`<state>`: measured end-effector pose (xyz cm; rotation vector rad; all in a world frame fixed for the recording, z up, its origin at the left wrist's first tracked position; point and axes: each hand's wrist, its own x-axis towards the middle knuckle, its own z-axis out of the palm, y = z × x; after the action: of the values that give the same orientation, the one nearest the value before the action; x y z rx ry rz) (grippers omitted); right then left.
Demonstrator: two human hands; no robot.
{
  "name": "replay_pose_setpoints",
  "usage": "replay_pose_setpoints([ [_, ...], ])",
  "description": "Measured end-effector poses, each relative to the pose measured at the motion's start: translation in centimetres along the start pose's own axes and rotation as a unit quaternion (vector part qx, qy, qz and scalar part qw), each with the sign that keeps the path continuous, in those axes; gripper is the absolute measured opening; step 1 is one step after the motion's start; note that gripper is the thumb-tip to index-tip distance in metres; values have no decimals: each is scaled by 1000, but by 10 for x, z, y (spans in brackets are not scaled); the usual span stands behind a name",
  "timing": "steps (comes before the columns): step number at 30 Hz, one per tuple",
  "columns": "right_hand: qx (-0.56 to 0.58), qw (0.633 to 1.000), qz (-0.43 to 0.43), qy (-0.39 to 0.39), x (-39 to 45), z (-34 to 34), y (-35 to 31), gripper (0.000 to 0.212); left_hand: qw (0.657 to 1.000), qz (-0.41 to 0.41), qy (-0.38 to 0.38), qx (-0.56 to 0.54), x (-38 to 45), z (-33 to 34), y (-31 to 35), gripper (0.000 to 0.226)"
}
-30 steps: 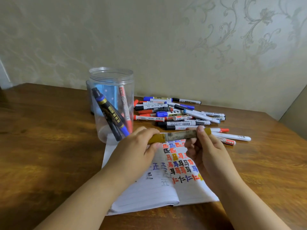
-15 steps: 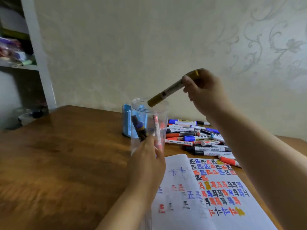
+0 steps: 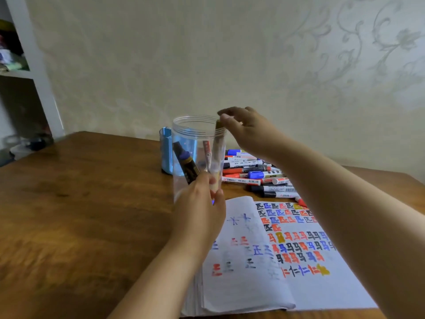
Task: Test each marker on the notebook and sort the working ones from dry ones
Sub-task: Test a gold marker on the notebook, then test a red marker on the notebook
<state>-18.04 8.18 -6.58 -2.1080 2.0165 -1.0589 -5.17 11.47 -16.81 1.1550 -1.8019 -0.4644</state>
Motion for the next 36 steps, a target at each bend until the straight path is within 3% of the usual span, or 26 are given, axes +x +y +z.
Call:
replay_pose_setpoints([
  [4, 4, 998, 35, 53, -13, -1, 38, 28, 999, 36, -31, 4, -2, 8, -2, 17],
  [7, -111, 990, 80, -29, -29, 14, 69, 28, 996, 68, -51, 17, -4, 13, -3, 21],
  [10, -175, 977, 71, -102, -32, 41, 82, 35, 995, 76, -61, 21, -4, 14, -6, 22],
  [17, -306, 940, 51, -143, -9, 84, 91, 22, 996, 72, -53, 8, -1, 12, -10, 21],
  [27, -244, 968, 39, -36, -49, 33, 86, 23, 992, 111, -49, 27, -5, 12, -4, 21],
  [32, -180, 983, -8, -46, -124, -6, 75, 24, 957, 255, -105, 85, -12, 19, 3, 37],
  [36, -155, 985, -20, -78, -165, -16, 69, 21, 941, 255, -213, 70, -24, 22, 14, 37],
])
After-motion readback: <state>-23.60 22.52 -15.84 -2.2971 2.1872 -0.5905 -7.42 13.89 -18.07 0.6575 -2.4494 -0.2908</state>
